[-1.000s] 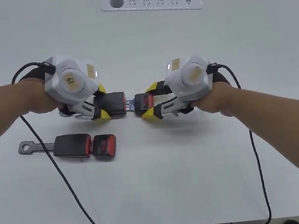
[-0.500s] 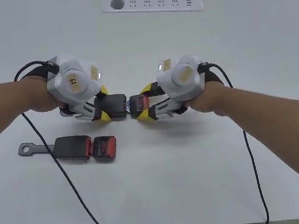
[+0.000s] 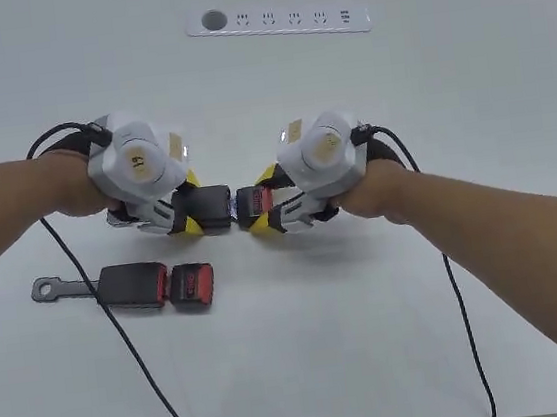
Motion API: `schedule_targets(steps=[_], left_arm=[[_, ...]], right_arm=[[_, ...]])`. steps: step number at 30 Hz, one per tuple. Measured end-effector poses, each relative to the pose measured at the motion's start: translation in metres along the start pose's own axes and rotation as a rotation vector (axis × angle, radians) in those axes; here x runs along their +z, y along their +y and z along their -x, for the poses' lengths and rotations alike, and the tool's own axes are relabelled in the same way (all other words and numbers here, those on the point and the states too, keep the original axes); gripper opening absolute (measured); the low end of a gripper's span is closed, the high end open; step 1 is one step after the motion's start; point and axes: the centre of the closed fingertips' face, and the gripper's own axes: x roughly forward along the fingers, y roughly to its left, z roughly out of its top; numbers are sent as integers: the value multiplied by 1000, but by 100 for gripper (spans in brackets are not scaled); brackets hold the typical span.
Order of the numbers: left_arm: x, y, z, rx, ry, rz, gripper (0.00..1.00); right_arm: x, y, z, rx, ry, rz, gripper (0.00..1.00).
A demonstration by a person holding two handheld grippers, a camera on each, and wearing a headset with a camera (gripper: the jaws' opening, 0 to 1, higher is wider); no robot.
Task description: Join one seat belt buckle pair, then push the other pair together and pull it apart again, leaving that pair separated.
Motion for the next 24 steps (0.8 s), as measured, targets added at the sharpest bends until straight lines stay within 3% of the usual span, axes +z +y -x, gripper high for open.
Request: schedule_targets(steps=[24], left_arm=[[-1,-1,0,-13,-1,-11,34]], right_arm=[[2,0,-2,-13,23,8,35]])
